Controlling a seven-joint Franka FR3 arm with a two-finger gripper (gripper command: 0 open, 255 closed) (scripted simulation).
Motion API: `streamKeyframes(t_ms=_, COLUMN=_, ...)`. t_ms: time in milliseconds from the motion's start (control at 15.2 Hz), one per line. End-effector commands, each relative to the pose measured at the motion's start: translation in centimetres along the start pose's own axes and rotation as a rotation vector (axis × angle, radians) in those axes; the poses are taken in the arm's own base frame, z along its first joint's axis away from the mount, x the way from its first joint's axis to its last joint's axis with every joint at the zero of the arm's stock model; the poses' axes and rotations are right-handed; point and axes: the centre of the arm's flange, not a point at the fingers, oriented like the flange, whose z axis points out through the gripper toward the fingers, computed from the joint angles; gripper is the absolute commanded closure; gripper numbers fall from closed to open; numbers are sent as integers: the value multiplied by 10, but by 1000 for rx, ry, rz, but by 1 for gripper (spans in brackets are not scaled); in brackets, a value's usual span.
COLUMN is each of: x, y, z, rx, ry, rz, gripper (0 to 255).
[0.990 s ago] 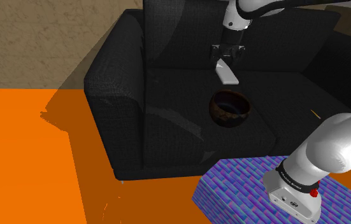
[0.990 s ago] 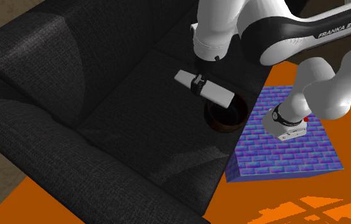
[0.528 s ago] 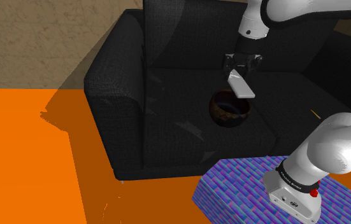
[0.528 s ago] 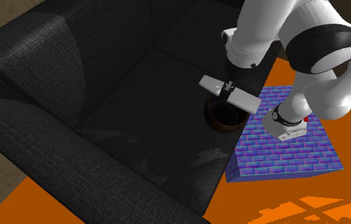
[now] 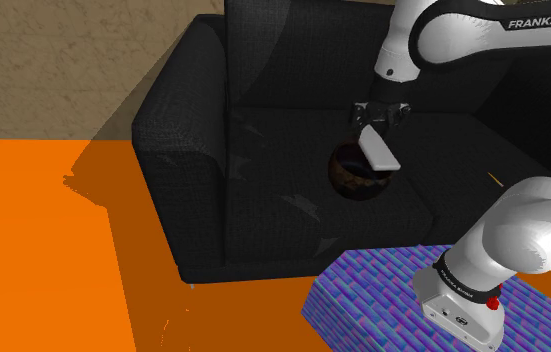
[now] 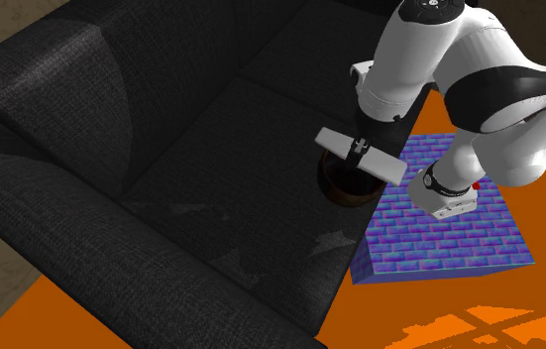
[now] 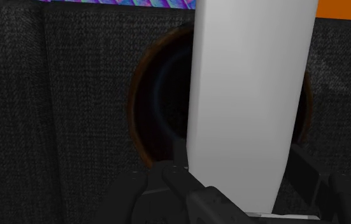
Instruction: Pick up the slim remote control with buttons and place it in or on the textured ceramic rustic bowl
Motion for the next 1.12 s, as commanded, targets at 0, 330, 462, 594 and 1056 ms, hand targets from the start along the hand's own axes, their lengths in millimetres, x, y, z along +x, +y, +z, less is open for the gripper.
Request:
streamKeyframes(t_ms=0, x=0, y=-1, z=11, rx=0, ry=1, rz=0, gripper=255)
streamKeyframes(t_ms=330, x=0, y=-1, z=36, rx=0, ry=1, rz=0, gripper=255)
streamKeyframes(t_ms=462, x=0, y=-1, z=36, rx=0, ry=1, rz=0, gripper=255)
streamKeyframes(t_ms=594, x=0, y=-1, z=36, rx=0, ry=1, rz=0, gripper=255)
streamKeyframes(t_ms=1056, x=0, y=-1, z=36, rx=0, ry=1, rz=0, gripper=0)
